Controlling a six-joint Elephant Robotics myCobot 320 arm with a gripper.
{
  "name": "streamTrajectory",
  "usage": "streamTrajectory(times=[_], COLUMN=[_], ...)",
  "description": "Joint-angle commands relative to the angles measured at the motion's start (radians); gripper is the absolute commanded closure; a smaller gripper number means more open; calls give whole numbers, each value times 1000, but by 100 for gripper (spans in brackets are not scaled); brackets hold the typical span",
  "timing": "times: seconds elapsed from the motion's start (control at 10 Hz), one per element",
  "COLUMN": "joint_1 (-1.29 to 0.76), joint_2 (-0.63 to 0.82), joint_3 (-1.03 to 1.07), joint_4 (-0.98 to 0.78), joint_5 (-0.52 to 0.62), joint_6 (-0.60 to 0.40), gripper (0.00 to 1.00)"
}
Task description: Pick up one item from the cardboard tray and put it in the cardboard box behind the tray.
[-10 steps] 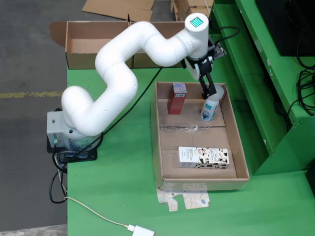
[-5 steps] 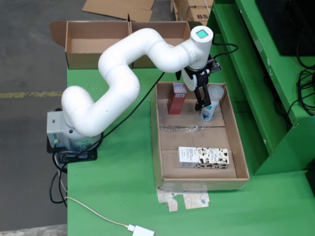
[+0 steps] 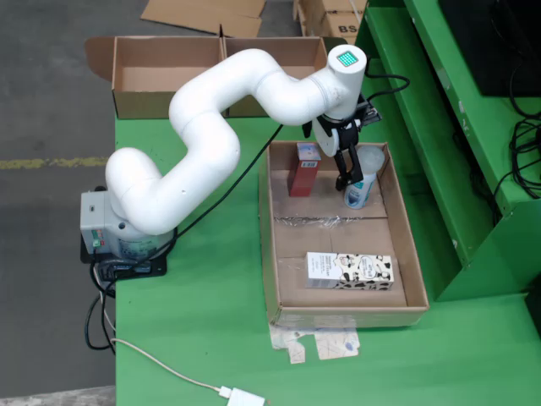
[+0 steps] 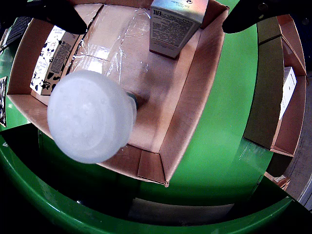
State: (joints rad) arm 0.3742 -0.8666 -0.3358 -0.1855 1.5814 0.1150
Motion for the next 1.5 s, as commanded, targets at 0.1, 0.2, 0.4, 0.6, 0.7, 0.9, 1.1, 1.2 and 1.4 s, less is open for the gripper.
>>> streamTrajectory(times=[0.1,0.2,0.4,0.6,0.7,0.9,1.1,1.2,1.4], joint_1=[-7,-7,-7,-7,-7,-7,-7,-7,-12], joint_2=[25,25,25,25,25,25,-152,-152,-169], joint_3=[31,31,31,31,31,31,336,336,336], joint_4=[10,10,10,10,10,10,-125,-125,-103], joint_5=[6,6,6,6,6,6,11,11,14], joint_6=[-5,-5,-5,-5,-5,-5,2,2,-2], gripper=[0,0,0,0,0,0,0,0,0])
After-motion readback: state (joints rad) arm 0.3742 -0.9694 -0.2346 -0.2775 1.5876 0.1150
